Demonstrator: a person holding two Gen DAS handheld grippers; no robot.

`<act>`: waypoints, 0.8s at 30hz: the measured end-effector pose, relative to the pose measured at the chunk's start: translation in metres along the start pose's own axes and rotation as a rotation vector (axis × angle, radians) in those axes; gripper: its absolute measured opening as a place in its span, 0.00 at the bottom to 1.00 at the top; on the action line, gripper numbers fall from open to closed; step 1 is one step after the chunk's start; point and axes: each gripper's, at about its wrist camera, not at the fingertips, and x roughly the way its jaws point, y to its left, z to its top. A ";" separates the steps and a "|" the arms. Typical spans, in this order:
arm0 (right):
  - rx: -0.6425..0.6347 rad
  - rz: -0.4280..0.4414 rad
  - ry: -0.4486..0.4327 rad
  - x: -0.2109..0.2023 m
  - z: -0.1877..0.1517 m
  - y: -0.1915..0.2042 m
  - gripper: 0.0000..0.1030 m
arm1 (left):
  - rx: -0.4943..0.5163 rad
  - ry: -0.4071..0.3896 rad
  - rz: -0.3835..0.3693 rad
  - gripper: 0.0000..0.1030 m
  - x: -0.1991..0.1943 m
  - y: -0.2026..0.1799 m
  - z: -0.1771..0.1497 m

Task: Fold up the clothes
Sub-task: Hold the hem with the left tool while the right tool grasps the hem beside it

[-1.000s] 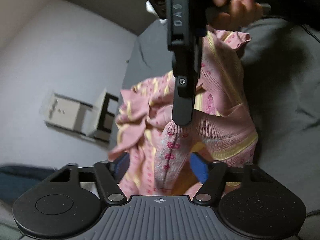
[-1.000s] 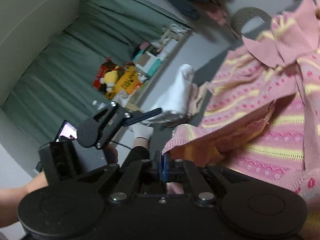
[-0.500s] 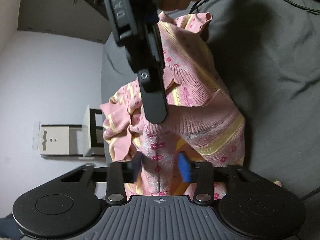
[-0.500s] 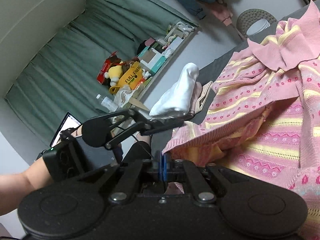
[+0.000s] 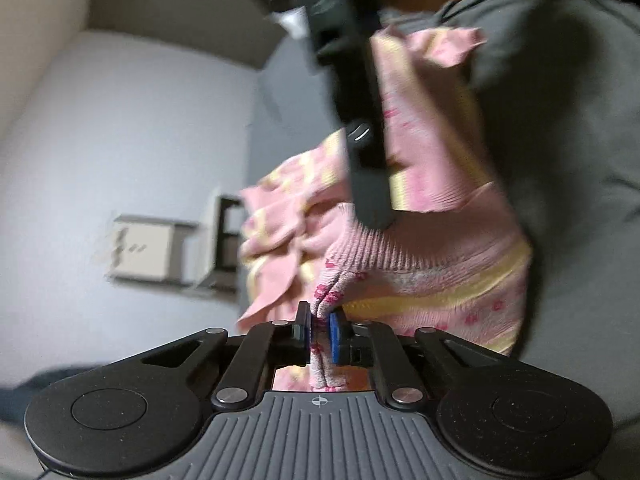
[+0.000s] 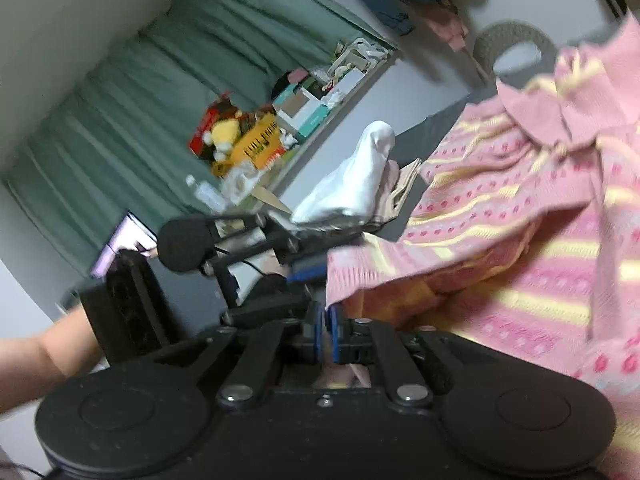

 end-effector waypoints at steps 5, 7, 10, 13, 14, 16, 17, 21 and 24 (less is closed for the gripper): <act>-0.387 -0.365 0.011 -0.060 0.010 0.039 0.38 | -0.254 0.142 0.169 0.08 0.010 0.001 -0.018; -0.548 -0.527 0.075 -0.085 0.010 0.048 0.43 | -0.364 0.198 0.223 0.08 0.011 0.002 -0.032; -0.747 -0.680 0.286 -0.099 0.002 0.049 0.43 | -0.503 0.253 0.278 0.08 0.018 -0.001 -0.049; -0.835 -0.638 0.469 -0.093 -0.010 0.046 0.42 | -0.565 0.299 0.338 0.08 0.025 -0.008 -0.067; -0.824 -0.608 0.505 -0.089 -0.009 0.045 0.41 | -0.579 0.314 0.354 0.08 0.028 -0.012 -0.072; -0.805 -0.565 0.541 -0.082 -0.006 0.046 0.40 | -0.632 0.340 0.384 0.08 0.031 -0.018 -0.080; -0.820 -0.563 0.551 -0.078 -0.003 0.048 0.40 | -0.649 0.343 0.385 0.08 0.032 -0.021 -0.084; -0.860 -0.569 0.637 -0.053 0.015 0.048 0.39 | -0.623 0.344 0.379 0.08 0.032 -0.032 -0.084; -0.845 -0.534 0.738 -0.031 0.030 0.042 0.37 | -0.642 0.328 0.383 0.08 0.026 -0.030 -0.085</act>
